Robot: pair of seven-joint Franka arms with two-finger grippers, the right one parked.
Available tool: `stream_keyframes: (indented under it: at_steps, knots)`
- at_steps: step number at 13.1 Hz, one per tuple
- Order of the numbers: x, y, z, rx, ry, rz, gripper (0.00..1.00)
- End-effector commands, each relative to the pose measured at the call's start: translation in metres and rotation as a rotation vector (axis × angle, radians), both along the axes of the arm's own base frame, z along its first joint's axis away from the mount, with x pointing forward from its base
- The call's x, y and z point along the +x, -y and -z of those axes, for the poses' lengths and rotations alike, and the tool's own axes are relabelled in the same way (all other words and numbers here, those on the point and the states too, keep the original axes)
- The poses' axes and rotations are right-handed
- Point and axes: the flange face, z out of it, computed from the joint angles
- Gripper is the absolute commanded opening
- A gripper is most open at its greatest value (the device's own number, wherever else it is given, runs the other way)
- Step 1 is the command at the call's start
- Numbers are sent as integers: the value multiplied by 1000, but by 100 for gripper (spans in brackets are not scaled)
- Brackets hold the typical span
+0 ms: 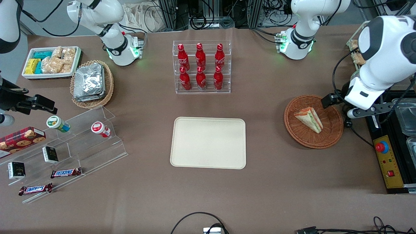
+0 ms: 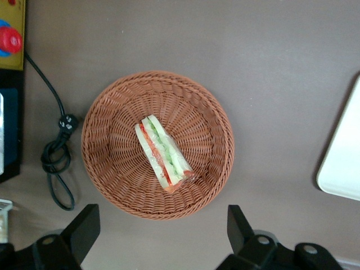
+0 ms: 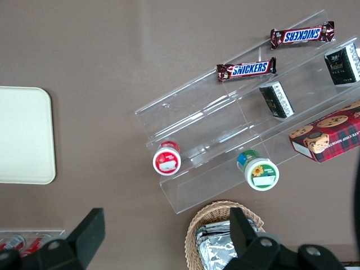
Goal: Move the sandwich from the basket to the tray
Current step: 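Move the left gripper down over the wrapped sandwich in the wicker basket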
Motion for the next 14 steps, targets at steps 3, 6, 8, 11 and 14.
stream_keyframes:
  at_steps: [3,6,8,11,14]
  knots:
    - [-31,-3,59,3,86,-138,100]
    - [-43,-5,98,-7,127,-211,100]
    - [-54,-7,128,-16,150,-229,100]
    - [-64,-15,167,-29,184,-263,100]
    - [-67,-15,189,-37,190,-311,100]
